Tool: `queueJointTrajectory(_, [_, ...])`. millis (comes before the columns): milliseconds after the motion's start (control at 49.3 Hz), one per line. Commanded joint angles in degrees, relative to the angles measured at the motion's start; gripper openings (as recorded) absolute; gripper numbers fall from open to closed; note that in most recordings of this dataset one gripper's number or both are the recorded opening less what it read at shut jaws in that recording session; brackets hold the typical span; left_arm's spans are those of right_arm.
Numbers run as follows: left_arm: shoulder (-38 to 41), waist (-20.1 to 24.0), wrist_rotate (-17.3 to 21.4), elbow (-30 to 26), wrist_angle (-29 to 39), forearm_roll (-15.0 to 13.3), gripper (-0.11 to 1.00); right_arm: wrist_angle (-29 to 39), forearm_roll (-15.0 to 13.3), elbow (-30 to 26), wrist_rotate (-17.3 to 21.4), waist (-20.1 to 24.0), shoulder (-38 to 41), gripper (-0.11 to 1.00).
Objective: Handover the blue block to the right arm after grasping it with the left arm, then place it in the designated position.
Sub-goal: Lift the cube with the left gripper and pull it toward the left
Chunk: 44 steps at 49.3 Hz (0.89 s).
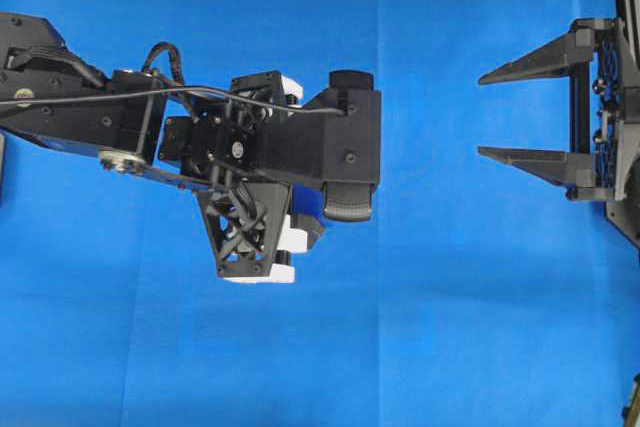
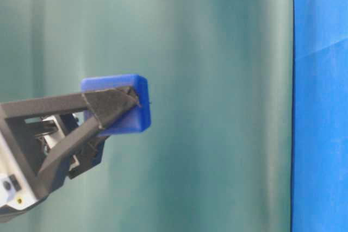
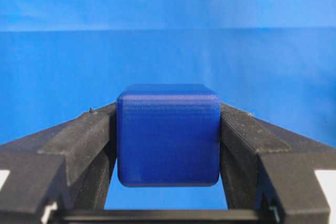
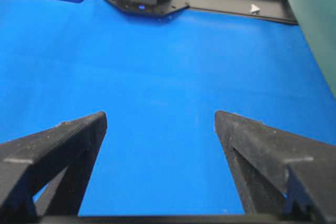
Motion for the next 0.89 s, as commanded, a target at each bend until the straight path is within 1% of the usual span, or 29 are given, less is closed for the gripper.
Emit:
queueJointTrajectory(0, [-1.85, 0.09, 0.00, -0.70, -0.26, 0.18, 0.49, -0.44, 0.09, -1.76, 0.00, -0.09, 0.18, 0.98])
queueJointTrajectory(872, [-2.99, 0.26, -0.09, 1.93, -1.58, 0.18, 0.49, -0.26, 0.18, -1.93, 0.00, -0.09, 0.18, 0.98])
